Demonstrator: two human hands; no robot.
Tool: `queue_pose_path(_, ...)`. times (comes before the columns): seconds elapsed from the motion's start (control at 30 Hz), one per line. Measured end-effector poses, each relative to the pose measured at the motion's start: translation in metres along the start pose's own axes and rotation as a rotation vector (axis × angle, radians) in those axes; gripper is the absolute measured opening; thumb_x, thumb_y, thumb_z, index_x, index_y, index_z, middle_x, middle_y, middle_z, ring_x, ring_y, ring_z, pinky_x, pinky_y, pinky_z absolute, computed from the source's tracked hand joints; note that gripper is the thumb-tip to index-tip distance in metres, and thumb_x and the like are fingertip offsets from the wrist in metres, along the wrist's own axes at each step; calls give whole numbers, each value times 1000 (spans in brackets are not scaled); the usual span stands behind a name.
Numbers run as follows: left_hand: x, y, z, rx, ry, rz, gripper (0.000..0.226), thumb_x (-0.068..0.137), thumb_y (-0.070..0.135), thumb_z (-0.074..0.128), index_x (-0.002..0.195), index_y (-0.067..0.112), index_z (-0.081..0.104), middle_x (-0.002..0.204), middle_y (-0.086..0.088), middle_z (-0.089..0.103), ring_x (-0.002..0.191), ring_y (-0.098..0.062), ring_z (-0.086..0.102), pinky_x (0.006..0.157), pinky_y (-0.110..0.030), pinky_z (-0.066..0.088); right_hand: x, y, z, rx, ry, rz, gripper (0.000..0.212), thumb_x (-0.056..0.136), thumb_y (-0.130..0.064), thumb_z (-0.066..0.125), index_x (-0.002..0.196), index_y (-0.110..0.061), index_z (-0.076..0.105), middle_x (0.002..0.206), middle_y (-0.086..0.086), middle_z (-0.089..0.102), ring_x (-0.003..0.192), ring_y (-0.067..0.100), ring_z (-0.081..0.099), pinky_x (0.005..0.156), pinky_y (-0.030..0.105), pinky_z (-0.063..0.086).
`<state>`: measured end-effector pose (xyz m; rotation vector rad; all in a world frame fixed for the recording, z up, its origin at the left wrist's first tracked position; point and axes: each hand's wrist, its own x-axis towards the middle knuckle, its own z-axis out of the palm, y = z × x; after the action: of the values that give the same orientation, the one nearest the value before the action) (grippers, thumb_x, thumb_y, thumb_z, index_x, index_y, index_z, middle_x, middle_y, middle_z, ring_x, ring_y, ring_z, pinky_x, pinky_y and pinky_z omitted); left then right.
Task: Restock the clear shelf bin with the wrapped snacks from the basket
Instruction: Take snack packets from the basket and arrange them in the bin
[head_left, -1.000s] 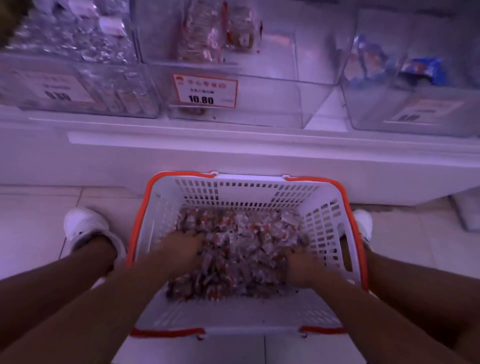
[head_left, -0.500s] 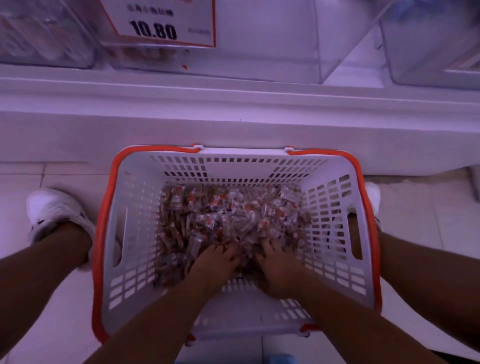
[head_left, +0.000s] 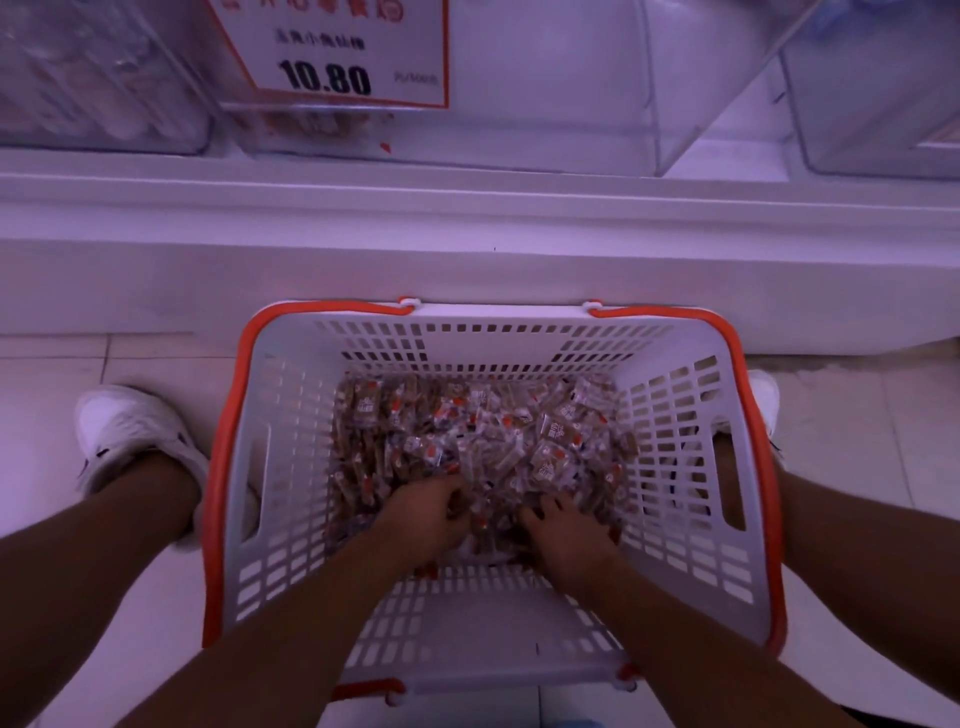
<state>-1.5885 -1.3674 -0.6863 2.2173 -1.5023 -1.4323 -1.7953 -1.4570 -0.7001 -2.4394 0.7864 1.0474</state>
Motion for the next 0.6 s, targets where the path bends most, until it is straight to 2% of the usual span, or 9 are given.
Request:
queue_pose_path(0.1, 5, 0, -20, -246, 1, -50, 20, 91, 20, 65, 110, 14, 69, 102, -3, 73, 93, -17, 68, 87, -32, 55, -2, 4, -20, 346, 14, -35, 46, 86, -35, 66, 129, -19, 57, 126, 8, 63, 121, 26, 56, 98, 36, 49)
queue_pose_path(0.17, 7, 6, -45, -443, 11, -114, 22, 96, 13, 62, 117, 9, 66, 93, -4, 72, 77, -11, 69, 75, -27, 58, -4, 8, -50, 737, -6, 21, 16, 87, -19, 69, 103, -20, 68, 100, -1, 71, 100, 14, 67, 93, 32, 53)
queue_pose_path(0.23, 5, 16, -77, -548, 56, -156, 21, 98, 16, 59, 118, 16, 66, 87, 0, 71, 69, -8, 69, 65, -24, 57, -6, 14, -91, 959, -18, 85, 18, 83, -6, 71, 83, -23, 67, 82, -10, 67, 69, -5, 65, 74, 16, 56)
queue_pose_path(0.27, 1, 20, -94, -549, 83, -160, 19, 98, 20, 59, 116, 21, 67, 90, 0, 72, 76, -11, 71, 70, -27, 58, -8, 18, -111, 997, -5, 111, 15, 81, -6, 72, 84, -20, 70, 80, -7, 70, 62, -6, 64, 67, 13, 55)
queue_pose_path(0.3, -5, 24, -111, -563, 94, -159, 18, 98, 24, 59, 113, 24, 68, 92, 0, 73, 81, -15, 71, 74, -32, 58, -11, 21, -129, 1045, 14, 134, 14, 80, -6, 72, 89, -16, 73, 83, -2, 74, 63, -1, 66, 67, 17, 56)
queue_pose_path(0.37, -24, 37, -140, -680, 76, -164, 14, 98, 26, 60, 109, 29, 69, 82, -1, 74, 72, -17, 72, 68, -36, 59, -25, 25, -165, 1113, 47, 143, 24, 79, -3, 70, 99, -14, 77, 91, 5, 77, 72, 14, 69, 69, 28, 57)
queue_pose_path(0.43, -45, 51, -160, -712, 87, -151, 11, 99, 23, 60, 105, 27, 69, 68, 2, 71, 57, -11, 66, 56, -30, 56, -47, 23, -195, 1213, 42, 130, 29, 83, 1, 65, 106, -13, 75, 95, 12, 76, 70, 21, 68, 56, 28, 56)
queue_pose_path(0.5, -67, 67, -171, -709, 159, -134, 10, 100, 18, 59, 102, 21, 68, 56, 8, 65, 46, -4, 60, 45, -20, 48, -73, 16, -219, 1295, 20, 93, 29, 87, 1, 61, 111, -11, 73, 89, 13, 75, 60, 20, 67, 47, 27, 52)
queue_pose_path(0.6, -99, 91, -180, -817, 255, -151, 11, 100, 18, 59, 100, 16, 69, 52, 11, 64, 41, -2, 57, 40, -14, 42, -111, 0, -243, 1495, 14, -58, 32, 89, 6, 55, 101, -13, 77, 86, 14, 74, 61, 22, 65, 53, 29, 54)
